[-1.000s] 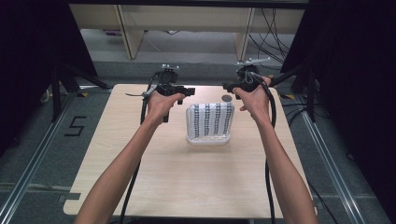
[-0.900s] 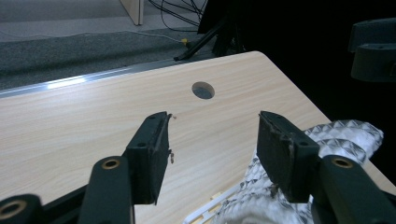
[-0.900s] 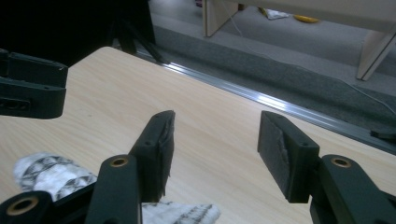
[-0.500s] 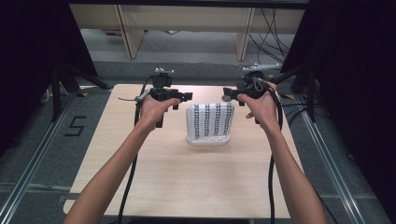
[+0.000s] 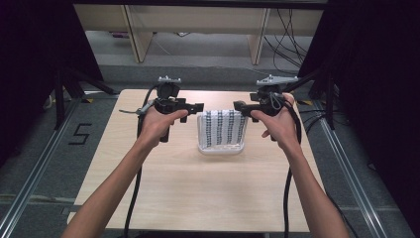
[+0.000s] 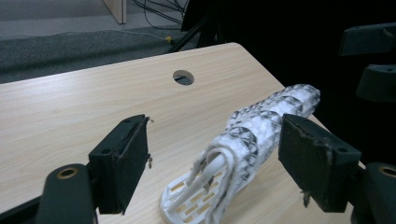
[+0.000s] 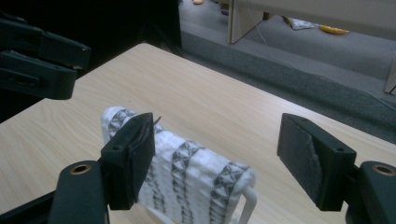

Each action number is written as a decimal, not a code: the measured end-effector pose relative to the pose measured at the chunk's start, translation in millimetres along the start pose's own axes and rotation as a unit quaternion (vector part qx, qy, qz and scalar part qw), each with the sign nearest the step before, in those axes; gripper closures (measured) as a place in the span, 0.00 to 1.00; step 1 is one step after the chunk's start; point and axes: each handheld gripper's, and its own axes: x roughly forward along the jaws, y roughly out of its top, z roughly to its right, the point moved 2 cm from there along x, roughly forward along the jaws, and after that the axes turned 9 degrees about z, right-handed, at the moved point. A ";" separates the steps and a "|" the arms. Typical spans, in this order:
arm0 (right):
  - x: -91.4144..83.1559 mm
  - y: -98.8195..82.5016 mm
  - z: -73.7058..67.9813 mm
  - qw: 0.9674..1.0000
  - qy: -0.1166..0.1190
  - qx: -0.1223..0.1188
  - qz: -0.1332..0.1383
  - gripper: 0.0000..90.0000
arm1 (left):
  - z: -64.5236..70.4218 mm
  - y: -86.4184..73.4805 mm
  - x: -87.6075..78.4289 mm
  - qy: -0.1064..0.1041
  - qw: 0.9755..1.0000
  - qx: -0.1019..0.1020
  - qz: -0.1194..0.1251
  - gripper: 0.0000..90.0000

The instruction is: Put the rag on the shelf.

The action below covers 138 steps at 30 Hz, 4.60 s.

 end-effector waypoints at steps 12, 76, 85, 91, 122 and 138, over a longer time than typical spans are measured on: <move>-11.0 -11.7 -4.0 1.000 0.002 -0.005 0.006 0.30 | 9.9 -13.1 -18.1 -0.010 1.000 0.012 0.009 0.26; -42.9 -73.5 -39.1 0.999 0.039 -0.018 0.018 0.26 | 5.6 -94.9 -71.4 -0.043 0.998 0.048 0.017 0.25; -44.8 -86.8 -42.1 0.999 0.044 -0.020 0.012 0.26 | 7.4 -103.3 -73.8 -0.037 0.998 0.057 0.011 0.25; -46.5 -95.8 -43.3 0.999 0.043 -0.015 0.008 0.26 | 11.0 -113.3 -72.7 -0.039 0.997 0.068 0.007 0.25; -53.3 -130.0 -62.9 0.998 0.066 -0.017 -0.014 0.26 | 10.8 -156.9 -82.0 -0.037 0.993 0.107 -0.013 0.25; -54.7 -160.1 -63.1 0.997 0.072 -0.021 -0.031 0.24 | 7.7 -180.6 -96.5 -0.037 0.991 0.124 -0.023 0.25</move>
